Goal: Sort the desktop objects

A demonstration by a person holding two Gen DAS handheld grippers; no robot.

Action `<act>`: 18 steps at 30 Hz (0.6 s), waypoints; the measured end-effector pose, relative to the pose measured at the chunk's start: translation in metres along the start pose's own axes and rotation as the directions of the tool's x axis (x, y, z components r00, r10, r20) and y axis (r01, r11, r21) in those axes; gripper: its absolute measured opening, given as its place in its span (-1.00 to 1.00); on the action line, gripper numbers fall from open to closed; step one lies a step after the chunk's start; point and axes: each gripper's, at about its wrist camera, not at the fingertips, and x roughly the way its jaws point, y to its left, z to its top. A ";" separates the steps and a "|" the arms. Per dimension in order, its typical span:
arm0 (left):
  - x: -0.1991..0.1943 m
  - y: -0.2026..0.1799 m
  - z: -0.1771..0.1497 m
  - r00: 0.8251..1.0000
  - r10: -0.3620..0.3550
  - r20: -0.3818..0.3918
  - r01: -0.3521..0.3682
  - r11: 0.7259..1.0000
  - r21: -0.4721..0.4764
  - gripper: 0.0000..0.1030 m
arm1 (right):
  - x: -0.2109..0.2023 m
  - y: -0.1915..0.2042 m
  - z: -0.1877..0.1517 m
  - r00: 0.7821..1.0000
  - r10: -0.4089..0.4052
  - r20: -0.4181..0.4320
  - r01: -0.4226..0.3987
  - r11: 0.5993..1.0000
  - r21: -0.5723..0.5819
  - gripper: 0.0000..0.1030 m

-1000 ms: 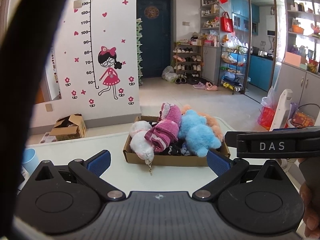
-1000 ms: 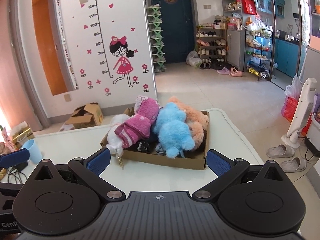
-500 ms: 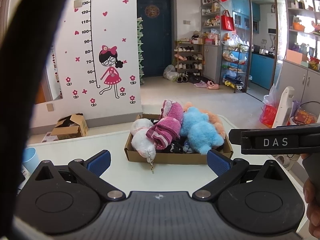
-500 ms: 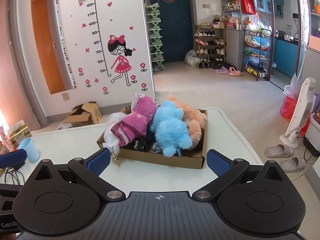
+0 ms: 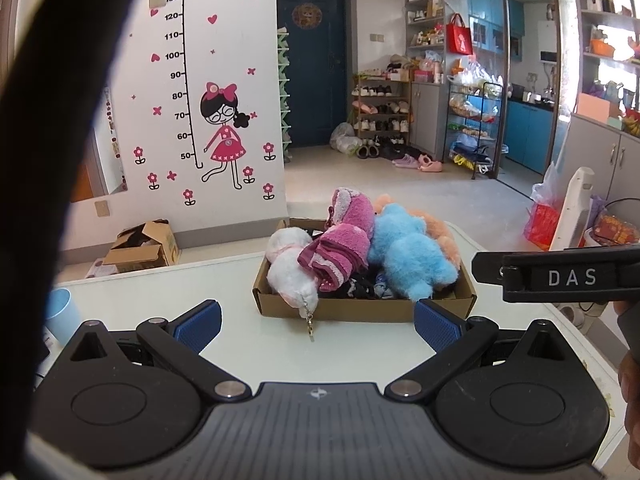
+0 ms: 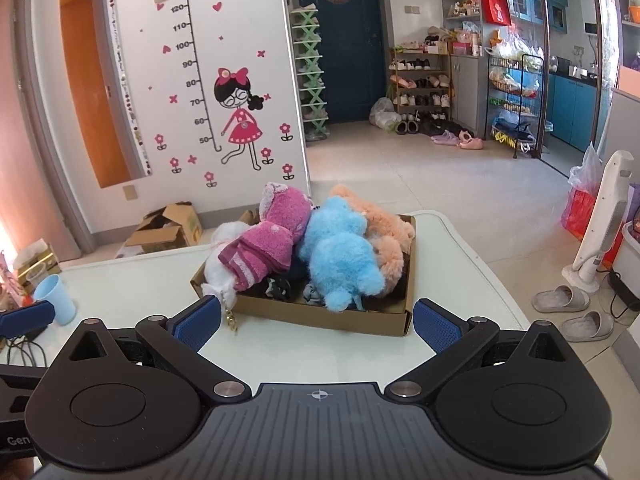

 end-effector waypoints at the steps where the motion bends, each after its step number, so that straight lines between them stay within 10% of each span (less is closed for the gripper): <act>1: 0.001 0.001 0.000 1.000 0.000 -0.003 0.000 1.000 -0.003 0.98 | 0.001 0.000 0.000 1.000 -0.001 -0.002 0.001 1.000 -0.001 0.99; 18: 0.002 0.001 -0.001 0.999 -0.036 -0.006 0.037 0.999 0.012 0.98 | 0.006 0.002 -0.002 1.000 0.007 -0.004 -0.007 1.000 -0.007 0.99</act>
